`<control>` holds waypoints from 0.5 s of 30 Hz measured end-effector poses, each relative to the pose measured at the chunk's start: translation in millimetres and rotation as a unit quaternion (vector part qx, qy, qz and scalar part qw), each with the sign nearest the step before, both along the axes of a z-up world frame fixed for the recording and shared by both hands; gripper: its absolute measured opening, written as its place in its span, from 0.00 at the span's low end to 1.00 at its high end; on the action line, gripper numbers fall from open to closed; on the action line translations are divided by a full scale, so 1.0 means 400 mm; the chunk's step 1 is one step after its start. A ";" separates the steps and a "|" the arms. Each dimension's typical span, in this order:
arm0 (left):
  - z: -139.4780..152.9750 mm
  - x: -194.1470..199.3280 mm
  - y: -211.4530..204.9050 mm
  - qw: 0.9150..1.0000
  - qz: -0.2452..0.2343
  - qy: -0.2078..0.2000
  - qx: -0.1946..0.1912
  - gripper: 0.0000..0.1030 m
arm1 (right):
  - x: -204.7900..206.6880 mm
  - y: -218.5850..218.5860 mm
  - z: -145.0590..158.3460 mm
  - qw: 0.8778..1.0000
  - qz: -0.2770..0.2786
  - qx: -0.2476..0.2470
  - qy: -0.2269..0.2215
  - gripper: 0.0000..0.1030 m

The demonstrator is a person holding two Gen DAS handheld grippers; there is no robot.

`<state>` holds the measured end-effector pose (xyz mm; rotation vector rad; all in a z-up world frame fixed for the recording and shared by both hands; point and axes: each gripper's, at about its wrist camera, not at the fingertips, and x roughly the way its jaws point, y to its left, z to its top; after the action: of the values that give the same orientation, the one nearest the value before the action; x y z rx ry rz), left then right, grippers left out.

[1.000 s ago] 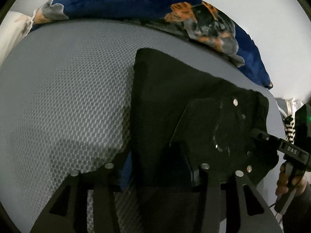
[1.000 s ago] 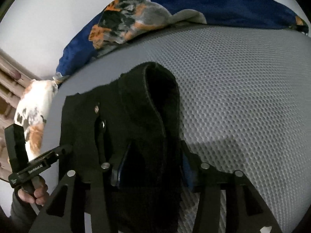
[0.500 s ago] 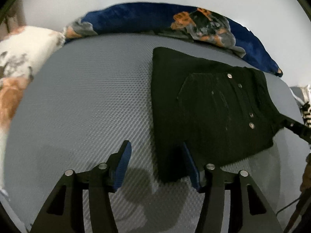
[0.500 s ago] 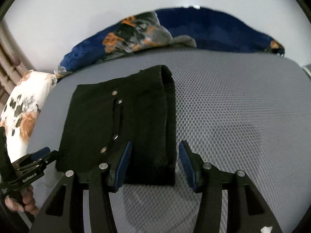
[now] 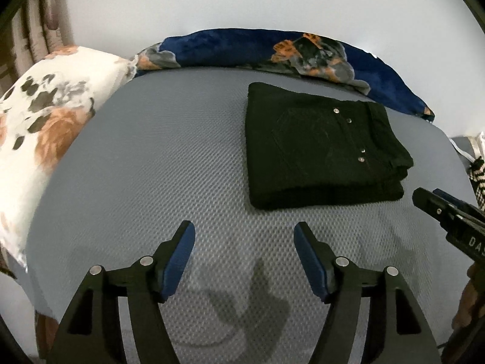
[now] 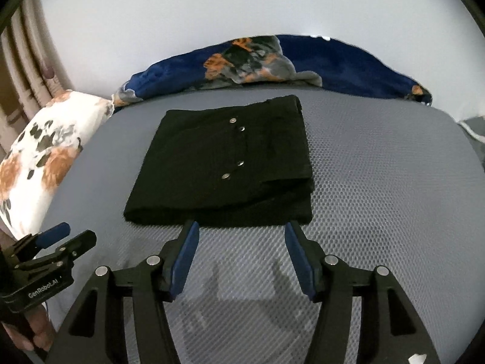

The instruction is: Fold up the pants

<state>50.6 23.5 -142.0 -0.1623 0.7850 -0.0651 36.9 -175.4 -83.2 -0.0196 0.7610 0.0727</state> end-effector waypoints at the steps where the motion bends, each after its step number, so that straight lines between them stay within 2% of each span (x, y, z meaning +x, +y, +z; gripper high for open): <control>1: -0.001 -0.014 0.001 1.000 0.002 -0.001 -0.002 0.66 | -0.013 0.009 0.000 1.000 0.003 -0.004 -0.003 0.55; 3: -0.001 -0.031 -0.001 1.000 0.003 -0.002 -0.002 0.66 | -0.036 0.024 0.000 1.000 0.006 -0.008 -0.007 0.58; 5: -0.002 -0.049 -0.003 1.000 0.006 -0.005 0.002 0.66 | -0.051 0.033 0.000 1.000 0.007 -0.013 -0.013 0.64; 15: -0.005 -0.095 -0.023 1.000 0.004 -0.013 0.016 0.67 | -0.100 0.061 -0.002 0.999 0.014 -0.020 -0.027 0.65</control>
<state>12.5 14.1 -144.1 -0.1351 0.7580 -0.0468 -3.1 -150.8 -84.2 -0.0699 0.7075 0.0826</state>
